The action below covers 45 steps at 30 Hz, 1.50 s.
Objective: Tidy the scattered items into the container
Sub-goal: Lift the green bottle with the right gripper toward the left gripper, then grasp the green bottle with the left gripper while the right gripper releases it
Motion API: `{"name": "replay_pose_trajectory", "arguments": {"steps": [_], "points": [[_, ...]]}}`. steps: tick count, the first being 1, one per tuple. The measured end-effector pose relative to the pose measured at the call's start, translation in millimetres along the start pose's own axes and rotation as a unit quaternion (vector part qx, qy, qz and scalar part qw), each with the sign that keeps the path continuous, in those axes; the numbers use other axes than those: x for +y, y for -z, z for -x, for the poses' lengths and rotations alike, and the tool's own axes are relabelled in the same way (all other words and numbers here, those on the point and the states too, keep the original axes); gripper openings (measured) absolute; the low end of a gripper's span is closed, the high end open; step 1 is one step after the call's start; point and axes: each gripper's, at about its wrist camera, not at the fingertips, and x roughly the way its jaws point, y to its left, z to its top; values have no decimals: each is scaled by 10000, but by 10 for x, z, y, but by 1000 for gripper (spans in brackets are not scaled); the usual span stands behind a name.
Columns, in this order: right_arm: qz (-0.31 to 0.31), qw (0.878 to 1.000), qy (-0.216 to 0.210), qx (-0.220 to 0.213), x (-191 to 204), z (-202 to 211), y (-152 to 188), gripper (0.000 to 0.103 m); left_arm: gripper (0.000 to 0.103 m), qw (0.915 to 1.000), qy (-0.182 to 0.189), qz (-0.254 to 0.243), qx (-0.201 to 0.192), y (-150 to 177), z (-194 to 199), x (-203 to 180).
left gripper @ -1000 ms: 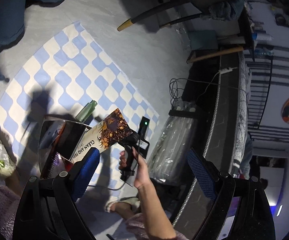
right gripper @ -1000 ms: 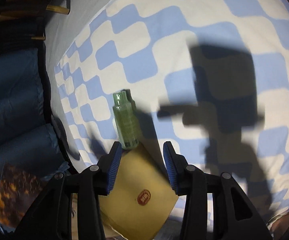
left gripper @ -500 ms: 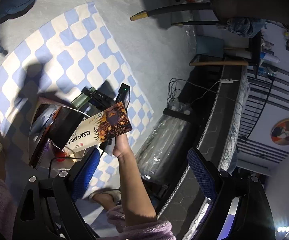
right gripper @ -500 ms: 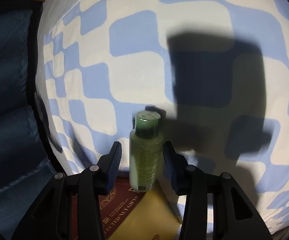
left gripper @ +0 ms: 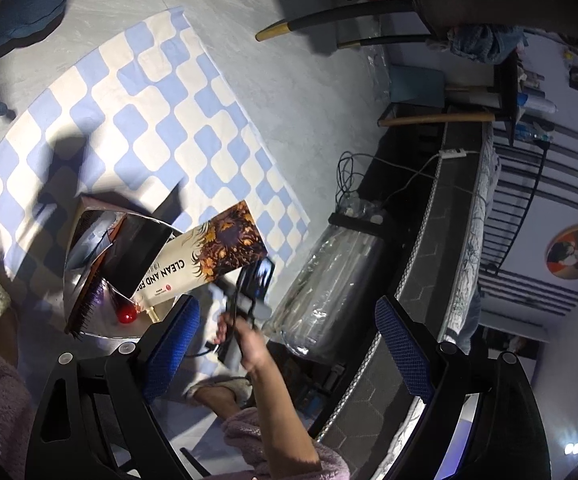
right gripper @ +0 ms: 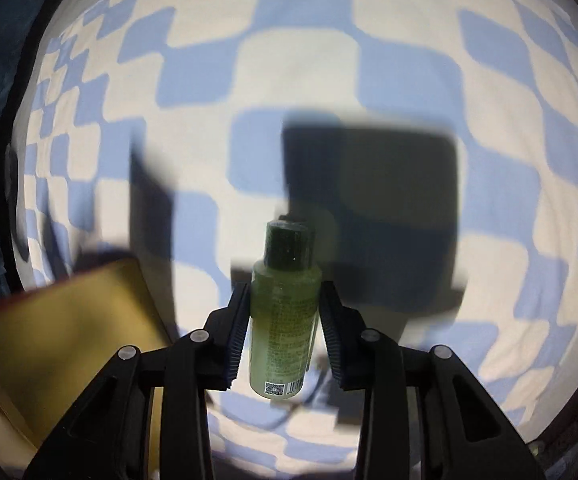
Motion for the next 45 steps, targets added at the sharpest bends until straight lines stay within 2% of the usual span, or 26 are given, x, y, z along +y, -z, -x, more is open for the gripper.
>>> {"name": "replay_pose_trajectory", "arguments": {"steps": [4, 9, 12, 14, 15, 16, 17, 20, 23, 27, 30, 33, 35, 39, 41, 45], "points": [[-307, 9995, -99, 51, -424, -62, 746, 36, 89, 9997, -141, -192, 27, 81, -57, -72], [-497, 9987, 55, 87, -555, -160, 1399, 38, 89, 9987, -290, -316, 277, 178, -207, -114], [-760, 9962, 371, 228, -545, -273, 1642, 48, 89, 9977, -435, -381, 346, 228, -271, -124], [-804, 9942, 549, 451, -511, -388, 1779, 48, 89, 9969, -547, -427, 370, 270, -307, -126], [-706, 9951, 652, 240, -468, -350, 1834, 48, 89, 9963, -600, -461, 397, 292, -327, -131], [-604, 9960, 662, 47, -434, -305, 1881, 47, 89, 9952, -649, -513, 525, 325, -351, -146], [-530, 9966, 621, -81, -412, -265, 1920, 37, 89, 9931, -708, -594, 728, 368, -379, -171], [-621, 9962, 614, -79, -420, -113, 1939, 35, 89, 9885, -899, -827, 894, 442, -475, -226], [-1092, 9934, 79, -351, -510, 262, 1887, 35, 89, 9850, -962, -943, 1078, 518, -559, -271], [-1686, 9786, -975, -670, -550, 842, 1849, 35, 89, 9769, -993, -1155, 1499, 650, -739, -356], [-1730, 9692, -1449, -981, -315, 1218, 1959, 35, 89, 9726, -955, -1150, 1782, 752, -907, -362], [-1873, 9526, -2068, -1208, -78, 1545, 2120, 35, 89, 9696, -935, -1032, 2012, 802, -1071, -326], [-1651, 9497, -2283, -1367, 186, 1768, 2201, 35, 89, 9671, -979, -1010, 2119, 834, -1173, -326], [-582, 9544, -2232, -1897, 553, 2295, 2484, 35, 89, 9669, -899, -1065, 2138, 889, -1318, -358], [-266, 9481, -2307, -2171, 727, 2426, 2607, 35, 89, 9660, -893, -1288, 2058, 914, -1360, -409], [-89, 9322, -2705, -2403, 926, 2459, 2708, 35, 89, 9620, -790, -1779, 1915, 982, -1384, -503]]}}
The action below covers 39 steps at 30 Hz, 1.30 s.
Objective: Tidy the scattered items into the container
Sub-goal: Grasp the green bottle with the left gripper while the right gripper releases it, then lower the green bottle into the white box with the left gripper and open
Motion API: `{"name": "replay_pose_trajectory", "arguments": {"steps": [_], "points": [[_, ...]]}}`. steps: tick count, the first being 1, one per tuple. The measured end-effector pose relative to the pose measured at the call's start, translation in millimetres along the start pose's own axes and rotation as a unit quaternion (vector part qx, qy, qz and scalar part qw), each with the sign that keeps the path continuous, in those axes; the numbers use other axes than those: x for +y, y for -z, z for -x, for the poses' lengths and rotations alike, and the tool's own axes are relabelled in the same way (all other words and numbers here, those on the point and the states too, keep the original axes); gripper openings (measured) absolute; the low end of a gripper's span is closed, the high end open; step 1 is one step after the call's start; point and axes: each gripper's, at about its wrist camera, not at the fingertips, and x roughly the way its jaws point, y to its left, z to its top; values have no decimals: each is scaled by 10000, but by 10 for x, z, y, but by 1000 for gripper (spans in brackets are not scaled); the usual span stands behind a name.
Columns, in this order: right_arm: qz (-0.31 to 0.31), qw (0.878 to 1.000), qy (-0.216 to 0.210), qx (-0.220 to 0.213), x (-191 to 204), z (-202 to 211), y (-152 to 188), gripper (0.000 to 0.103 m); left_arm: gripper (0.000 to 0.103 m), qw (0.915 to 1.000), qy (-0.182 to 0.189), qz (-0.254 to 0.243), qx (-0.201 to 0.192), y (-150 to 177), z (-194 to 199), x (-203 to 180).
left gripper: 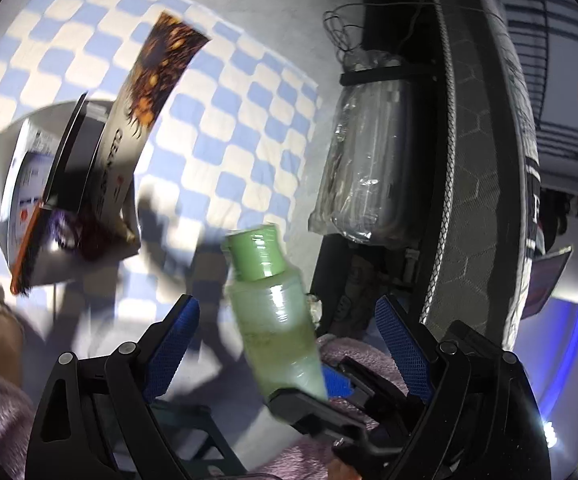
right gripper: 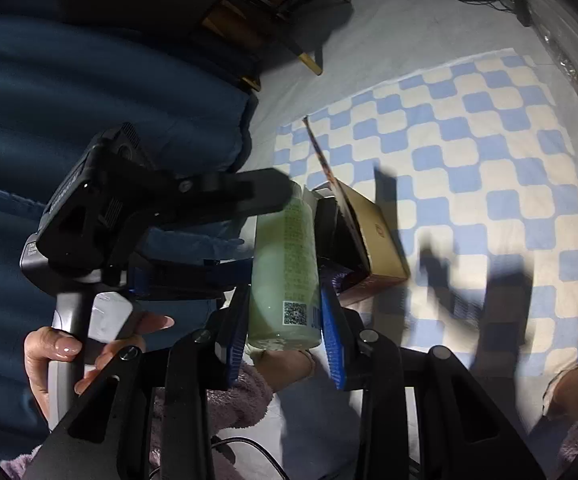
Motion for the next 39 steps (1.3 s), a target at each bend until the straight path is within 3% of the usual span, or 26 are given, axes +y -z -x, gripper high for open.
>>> {"name": "replay_pose_trajectory", "arguments": {"steps": [4, 5, 6, 7, 8, 11, 14, 17, 22, 25, 30, 33, 39], "points": [[308, 9995, 42, -85, 127, -70, 34, 35, 89, 9992, 319, 141, -207, 29, 18, 85], [365, 9993, 46, -103, 154, -64, 40, 35, 84, 9989, 370, 166, -232, 38, 25, 134], [428, 9990, 56, -128, 174, -62, 46, 35, 75, 9986, 456, 176, -218, 35, 25, 159], [505, 9986, 77, -166, 199, -59, 51, 35, 49, 9983, 503, 194, -213, 34, 20, 180], [592, 9980, 107, -207, 234, -48, 63, 35, 30, 9986, 430, 193, -225, 40, 14, 203], [900, 9946, 361, -366, 332, -7, 90, 35, 30, 9990, 400, 15, -213, 64, 3, 169], [818, 9954, 364, -344, 358, 7, 98, 36, 30, 9989, 128, -238, -388, 55, 83, 126], [695, 9969, 317, -161, 363, 14, 103, 39, 30, 9981, -77, -89, -606, 43, 210, 209], [444, 9980, 426, -109, 237, 92, 139, 42, 30, 9842, -1370, -338, -1066, 10, 347, 310], [-28, 9993, 365, -22, 22, 101, 129, 42, 30, 9799, -1695, -233, -1022, -26, 294, 451], [-757, 9966, 330, 77, -288, 106, 97, 42, 30, 9642, -2492, -242, -875, -76, 20, 586], [-1015, 9944, 290, 63, -437, 43, 13, 42, 30, 9620, -2587, -130, -867, -79, -43, 655], [-1072, 9938, 292, 70, -440, 38, -33, 42, 30, 9716, -2149, 625, -763, -53, -40, 930]]}}
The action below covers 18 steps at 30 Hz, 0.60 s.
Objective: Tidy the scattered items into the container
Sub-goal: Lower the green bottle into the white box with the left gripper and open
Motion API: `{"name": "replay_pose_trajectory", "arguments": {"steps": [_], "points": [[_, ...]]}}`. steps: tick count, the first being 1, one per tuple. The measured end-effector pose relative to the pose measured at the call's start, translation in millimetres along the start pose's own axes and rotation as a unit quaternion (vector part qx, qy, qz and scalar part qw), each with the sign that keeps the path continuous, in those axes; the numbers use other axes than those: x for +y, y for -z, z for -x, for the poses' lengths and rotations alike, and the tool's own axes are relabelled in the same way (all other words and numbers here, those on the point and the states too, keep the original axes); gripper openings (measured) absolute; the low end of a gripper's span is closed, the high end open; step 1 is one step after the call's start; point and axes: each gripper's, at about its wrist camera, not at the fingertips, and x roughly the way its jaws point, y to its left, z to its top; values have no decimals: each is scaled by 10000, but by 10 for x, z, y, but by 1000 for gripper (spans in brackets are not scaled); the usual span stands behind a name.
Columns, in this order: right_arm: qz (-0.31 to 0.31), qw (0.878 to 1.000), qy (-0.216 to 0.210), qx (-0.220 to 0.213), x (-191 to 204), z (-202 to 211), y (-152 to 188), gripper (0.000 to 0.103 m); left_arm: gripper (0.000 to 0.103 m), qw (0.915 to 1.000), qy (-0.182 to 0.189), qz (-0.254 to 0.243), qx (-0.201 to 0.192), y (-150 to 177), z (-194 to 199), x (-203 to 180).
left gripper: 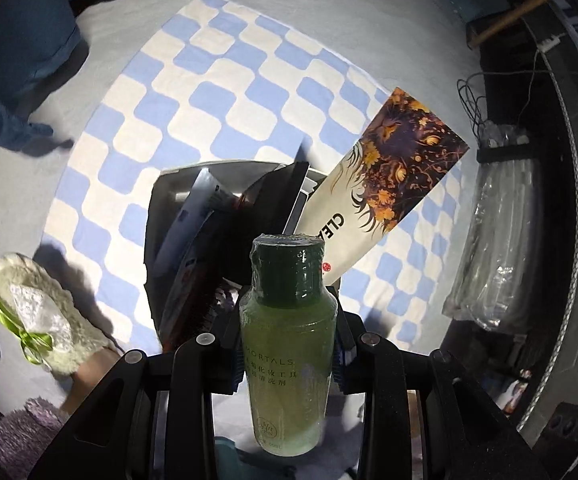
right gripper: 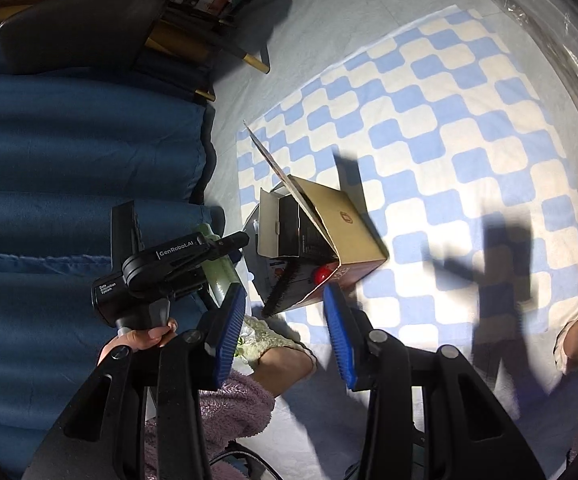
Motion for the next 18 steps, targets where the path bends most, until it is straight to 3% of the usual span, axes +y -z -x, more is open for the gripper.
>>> {"name": "replay_pose_trajectory", "arguments": {"steps": [5, 9, 10, 11, 12, 13, 18], "points": [[-20, 10000, 32, 64, -13, -26, 2, 42, 30, 9946, 441, 876, 341, -52, -154, 372], [-1, 9999, 33, 104, 1, -57, -6, 42, 31, 9936, 275, 900, 616, -75, -238, 495], [5, 9999, 34, 106, 2, -70, -10, 42, 46, 9940, 109, 738, 795, -78, -251, 486], [10, 9999, 33, 107, 6, -69, -10, 42, 75, 9939, -124, 483, 985, -75, -262, 462], [16, 9999, 29, 110, 10, -67, -10, 42, 85, 9942, -220, 370, 986, -77, -256, 432], [24, 9999, 31, 116, 18, -70, -10, 42, 90, 9952, -198, 306, 905, -90, -229, 405], [46, 9999, 90, 140, 25, -96, -5, 42, 90, 9950, 86, 234, 967, -135, -193, 334]]}}
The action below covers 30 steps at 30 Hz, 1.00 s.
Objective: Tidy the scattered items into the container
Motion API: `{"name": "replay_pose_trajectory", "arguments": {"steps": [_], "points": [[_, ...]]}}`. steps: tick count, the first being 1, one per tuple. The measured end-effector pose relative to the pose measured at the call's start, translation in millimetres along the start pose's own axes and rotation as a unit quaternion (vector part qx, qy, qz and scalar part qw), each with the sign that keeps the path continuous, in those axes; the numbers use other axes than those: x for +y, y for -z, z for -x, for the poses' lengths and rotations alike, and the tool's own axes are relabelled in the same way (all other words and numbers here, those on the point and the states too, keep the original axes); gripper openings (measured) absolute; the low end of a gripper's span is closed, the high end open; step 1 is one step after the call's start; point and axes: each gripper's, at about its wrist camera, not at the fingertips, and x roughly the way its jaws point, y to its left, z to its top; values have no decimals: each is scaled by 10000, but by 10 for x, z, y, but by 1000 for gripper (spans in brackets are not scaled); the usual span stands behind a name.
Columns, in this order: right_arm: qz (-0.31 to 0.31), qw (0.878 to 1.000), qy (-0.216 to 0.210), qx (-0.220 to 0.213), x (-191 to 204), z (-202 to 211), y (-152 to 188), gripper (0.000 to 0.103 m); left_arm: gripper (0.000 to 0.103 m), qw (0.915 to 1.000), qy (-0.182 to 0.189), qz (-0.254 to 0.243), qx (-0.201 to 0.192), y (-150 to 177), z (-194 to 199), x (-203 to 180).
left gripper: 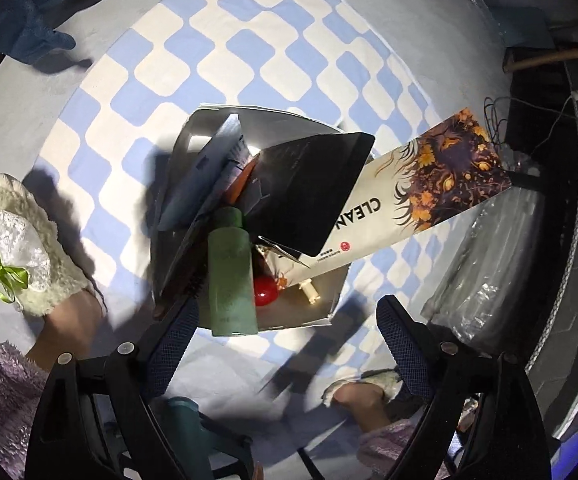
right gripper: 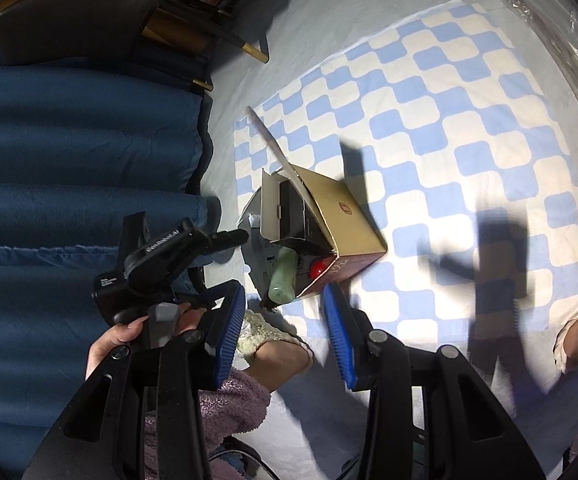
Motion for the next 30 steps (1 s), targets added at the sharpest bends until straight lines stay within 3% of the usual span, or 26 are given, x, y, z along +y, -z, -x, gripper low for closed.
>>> {"name": "replay_pose_trajectory", "arguments": {"steps": [5, 9, 11, 14, 17, 21, 24, 27, 30], "points": [[-28, 10000, 88, 1, -21, -10, 0, 42, 90, 9992, 105, -225, 328, 21, -57, -70], [-8, 9999, 161, -35, -19, -18, -16, 42, 90, 9935, -448, -936, 471, 110, -74, -293], [61, 9996, 259, -91, 2, -14, -26, 42, 90, 9852, -876, -1395, 471, 200, -56, -436], [183, 9990, 387, -161, 29, -13, -39, 42, 90, 9723, -1210, -1967, 351, 335, -5, -630], [298, 9981, 498, -199, 49, -24, -43, 42, 90, 9594, -1445, -2414, 205, 473, 49, -773], [439, 9961, 714, -273, 68, -40, -38, 42, 90, 9447, -1493, -2920, -84, 724, 150, -919], [538, 9941, 868, -355, 73, -42, -40, 42, 90, 9441, -1425, -2960, -275, 799, 210, -922], [1035, 9878, 1149, -161, 132, -56, -26, 59, 90, 9499, -1303, -2824, -290, 811, 239, -871], [1295, 9811, 1398, -325, 174, -79, -7, 60, 90, 9539, -1281, -2700, -283, 809, 239, -820]]}}
